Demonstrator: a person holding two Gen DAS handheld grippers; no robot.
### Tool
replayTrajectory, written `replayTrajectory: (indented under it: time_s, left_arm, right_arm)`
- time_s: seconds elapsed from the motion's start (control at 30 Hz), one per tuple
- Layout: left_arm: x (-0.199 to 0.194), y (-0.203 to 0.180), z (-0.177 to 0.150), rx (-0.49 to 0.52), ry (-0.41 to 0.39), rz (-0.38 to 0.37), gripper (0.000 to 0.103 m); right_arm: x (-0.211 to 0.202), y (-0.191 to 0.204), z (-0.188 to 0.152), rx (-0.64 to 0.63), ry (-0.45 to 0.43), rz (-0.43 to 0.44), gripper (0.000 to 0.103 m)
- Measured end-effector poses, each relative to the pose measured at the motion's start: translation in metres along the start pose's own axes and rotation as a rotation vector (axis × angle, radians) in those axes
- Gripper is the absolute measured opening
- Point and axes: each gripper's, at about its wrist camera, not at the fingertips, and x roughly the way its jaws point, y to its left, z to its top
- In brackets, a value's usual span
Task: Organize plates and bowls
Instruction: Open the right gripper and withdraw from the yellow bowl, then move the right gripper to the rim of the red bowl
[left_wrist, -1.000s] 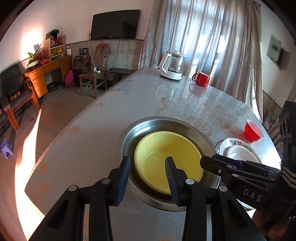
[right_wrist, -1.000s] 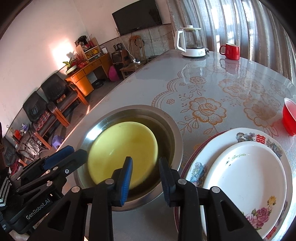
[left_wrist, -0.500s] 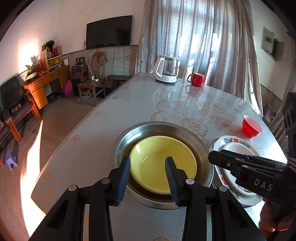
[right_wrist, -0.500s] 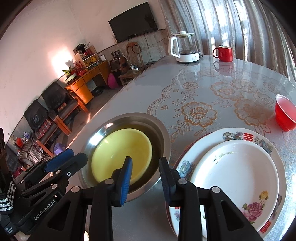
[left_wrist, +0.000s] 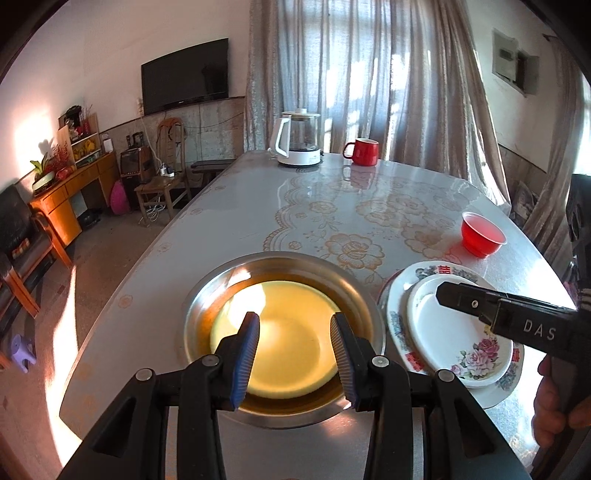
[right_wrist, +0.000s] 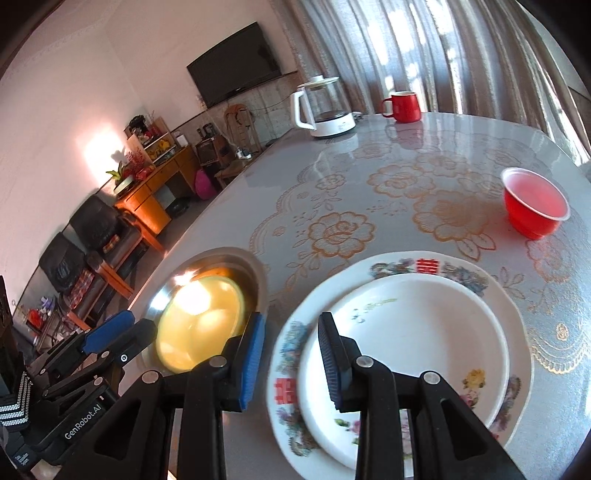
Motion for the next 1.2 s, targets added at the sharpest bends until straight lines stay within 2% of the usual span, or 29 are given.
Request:
replayTrajectory:
  time_s: [0.5, 1.03, 1.2]
  left_arm:
    - [0.025, -0.074, 0.028, 0.143, 0.029, -0.109, 0.041]
    - [0.078, -0.167, 0.089, 0.160, 0.140, -0.318, 0.041]
    - [0.105, -0.192, 0.104, 0.124, 0.184, -0.367, 0.041]
  right_arm:
    - [-0.040, -0.095, 0.002, 0.200, -0.087, -0.124, 0.030]
    - [-0.064, -0.212, 0.026, 0.418, -0.178, -0.258, 0.030]
    - [-0.059, -0.236, 0.041, 0.448, -0.190, -0.282, 0.030]
